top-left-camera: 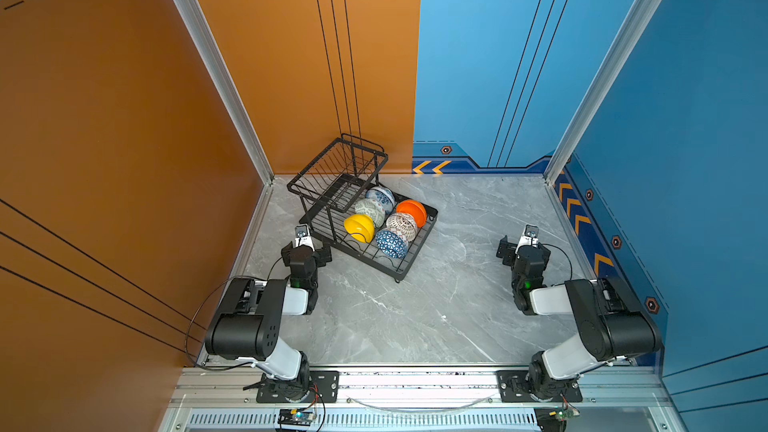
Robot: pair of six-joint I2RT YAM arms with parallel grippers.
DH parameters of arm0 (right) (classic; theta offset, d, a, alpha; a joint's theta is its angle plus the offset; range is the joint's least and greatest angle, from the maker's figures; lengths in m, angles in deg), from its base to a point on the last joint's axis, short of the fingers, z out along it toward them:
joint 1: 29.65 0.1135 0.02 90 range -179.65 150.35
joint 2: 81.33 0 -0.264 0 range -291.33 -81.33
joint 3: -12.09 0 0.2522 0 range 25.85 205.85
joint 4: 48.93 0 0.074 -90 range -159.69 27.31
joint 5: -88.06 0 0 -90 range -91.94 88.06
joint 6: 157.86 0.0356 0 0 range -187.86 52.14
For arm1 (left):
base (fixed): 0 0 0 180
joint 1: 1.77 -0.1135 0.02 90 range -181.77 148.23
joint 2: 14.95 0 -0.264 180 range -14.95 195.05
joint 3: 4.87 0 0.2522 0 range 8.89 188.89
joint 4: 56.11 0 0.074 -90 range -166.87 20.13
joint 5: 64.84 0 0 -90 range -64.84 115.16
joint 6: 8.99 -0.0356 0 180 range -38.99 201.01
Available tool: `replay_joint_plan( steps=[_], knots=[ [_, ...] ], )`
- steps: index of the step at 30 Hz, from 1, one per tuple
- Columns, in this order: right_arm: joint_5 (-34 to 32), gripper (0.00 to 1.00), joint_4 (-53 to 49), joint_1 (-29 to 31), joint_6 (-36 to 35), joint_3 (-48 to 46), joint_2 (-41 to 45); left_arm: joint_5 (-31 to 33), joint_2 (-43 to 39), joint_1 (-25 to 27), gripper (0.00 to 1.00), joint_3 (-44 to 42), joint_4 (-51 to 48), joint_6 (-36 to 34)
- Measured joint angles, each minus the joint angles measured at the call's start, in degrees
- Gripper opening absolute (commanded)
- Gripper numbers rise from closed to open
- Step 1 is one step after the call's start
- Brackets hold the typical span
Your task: Load the bowls into the dish rack
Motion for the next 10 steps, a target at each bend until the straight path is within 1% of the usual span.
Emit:
replay_joint_plan(
  steps=[10],
  knots=[
    [0.2, 1.0, 0.0, 0.0, 0.0, 0.0, 0.0, 0.0, 0.0, 0.0, 0.98, 0.0, 0.0, 0.0]
  ],
)
